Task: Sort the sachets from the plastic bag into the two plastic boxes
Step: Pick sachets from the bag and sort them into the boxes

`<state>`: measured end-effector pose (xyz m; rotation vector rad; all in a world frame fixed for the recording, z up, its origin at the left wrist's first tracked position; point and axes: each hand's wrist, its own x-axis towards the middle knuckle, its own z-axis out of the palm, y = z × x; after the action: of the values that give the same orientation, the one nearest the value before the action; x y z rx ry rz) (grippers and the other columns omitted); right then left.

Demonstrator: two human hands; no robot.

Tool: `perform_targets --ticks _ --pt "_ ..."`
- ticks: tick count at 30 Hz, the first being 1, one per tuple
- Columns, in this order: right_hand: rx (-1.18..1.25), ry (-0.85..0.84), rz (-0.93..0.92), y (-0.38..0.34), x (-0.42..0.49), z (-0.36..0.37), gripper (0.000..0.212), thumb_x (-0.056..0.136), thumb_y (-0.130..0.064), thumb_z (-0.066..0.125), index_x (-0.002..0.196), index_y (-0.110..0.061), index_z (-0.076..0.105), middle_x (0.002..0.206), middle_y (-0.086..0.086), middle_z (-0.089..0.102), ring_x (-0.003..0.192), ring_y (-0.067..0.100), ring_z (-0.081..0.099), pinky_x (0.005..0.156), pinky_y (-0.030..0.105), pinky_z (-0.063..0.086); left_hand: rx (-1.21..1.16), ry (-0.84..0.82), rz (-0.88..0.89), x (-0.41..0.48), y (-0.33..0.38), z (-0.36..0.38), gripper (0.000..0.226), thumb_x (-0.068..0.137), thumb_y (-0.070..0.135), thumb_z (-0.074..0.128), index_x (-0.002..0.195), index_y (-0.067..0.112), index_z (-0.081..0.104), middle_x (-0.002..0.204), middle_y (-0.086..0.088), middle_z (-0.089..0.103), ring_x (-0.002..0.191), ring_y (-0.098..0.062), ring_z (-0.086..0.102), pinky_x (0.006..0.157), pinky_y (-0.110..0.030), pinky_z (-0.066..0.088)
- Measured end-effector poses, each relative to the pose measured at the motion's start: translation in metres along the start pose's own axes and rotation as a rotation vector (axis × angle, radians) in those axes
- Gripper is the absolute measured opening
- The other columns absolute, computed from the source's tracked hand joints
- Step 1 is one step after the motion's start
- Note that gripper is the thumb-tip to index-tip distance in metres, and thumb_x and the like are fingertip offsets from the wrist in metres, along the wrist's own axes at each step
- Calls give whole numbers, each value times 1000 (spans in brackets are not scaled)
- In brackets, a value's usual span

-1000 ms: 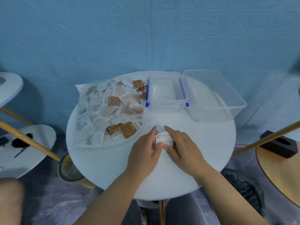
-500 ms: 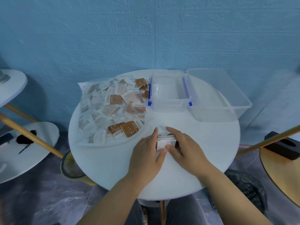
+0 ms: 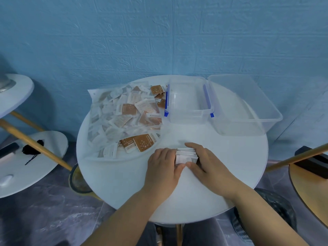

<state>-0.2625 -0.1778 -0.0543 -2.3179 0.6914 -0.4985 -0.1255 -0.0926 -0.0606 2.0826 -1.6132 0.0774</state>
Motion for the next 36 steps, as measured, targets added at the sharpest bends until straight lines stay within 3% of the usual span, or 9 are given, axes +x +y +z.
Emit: perform_targets --ticks 3,6,12,17,21,25,28,31,36 --pt "-52 -24 -45 -2 5 -10 21 91 -22 54 112 -24 49 83 -25 40 77 -4 39 67 12 31 -19 -29 -14 1 1 -2 29 76 43 50 85 16 60 79 4 63 72 -15 60 60 -25 51" --pt "-68 -63 -38 -8 9 -20 20 87 -18 58 99 -28 47 89 -15 45 79 -3 44 69 11 34 -24 -46 17 0 0 -3 27 76 40 55 86 16 60 81 4 63 73 -15 60 60 -23 48" --pt "-40 -69 -89 -26 29 -58 27 83 -19 65 104 -30 52 93 -11 59 81 8 55 72 21 46 -46 29 115 28 13 -28 28 88 34 48 103 11 56 92 -1 57 82 -17 54 68 -24 43" --pt "32 -23 -112 -35 68 -99 30 82 -11 67 97 -31 50 83 -16 59 73 0 56 65 11 44 -143 90 165 83 15 -54 27 91 32 52 110 12 52 95 5 45 87 -12 40 73 -23 28" --pt "121 -34 21 -23 108 -114 22 85 -10 64 99 -23 55 80 -10 57 63 -5 51 59 6 39 -317 82 17 118 0 -47 37 86 34 60 119 18 53 103 7 51 94 -10 47 84 -26 41" --pt "205 37 175 -11 144 -115 20 87 -9 60 103 -15 52 83 -4 59 58 -2 57 49 6 39 -492 5 -412 140 -22 -32 35 88 36 55 119 22 49 109 3 49 92 -19 57 87 -40 50" --pt "147 -13 255 -3 155 -100 20 86 -11 60 102 -15 49 86 1 58 69 14 61 65 22 53 -703 -123 -651 151 -26 -30 17 93 37 48 106 25 48 95 -2 61 69 -19 62 77 -40 55" --pt "15 -41 250 1 155 -84 21 86 -13 59 101 -17 45 96 6 58 79 24 60 76 40 53 -836 -147 -724 155 -28 -29 15 94 34 49 101 23 56 86 -5 63 64 -17 60 71 -34 52" --pt "-34 -11 209 -3 150 -77 21 86 -14 59 101 -19 45 97 5 59 80 22 54 72 34 46 -955 -126 -722 152 -30 -29 17 88 29 61 101 19 64 83 -3 61 65 -15 58 62 -32 52"
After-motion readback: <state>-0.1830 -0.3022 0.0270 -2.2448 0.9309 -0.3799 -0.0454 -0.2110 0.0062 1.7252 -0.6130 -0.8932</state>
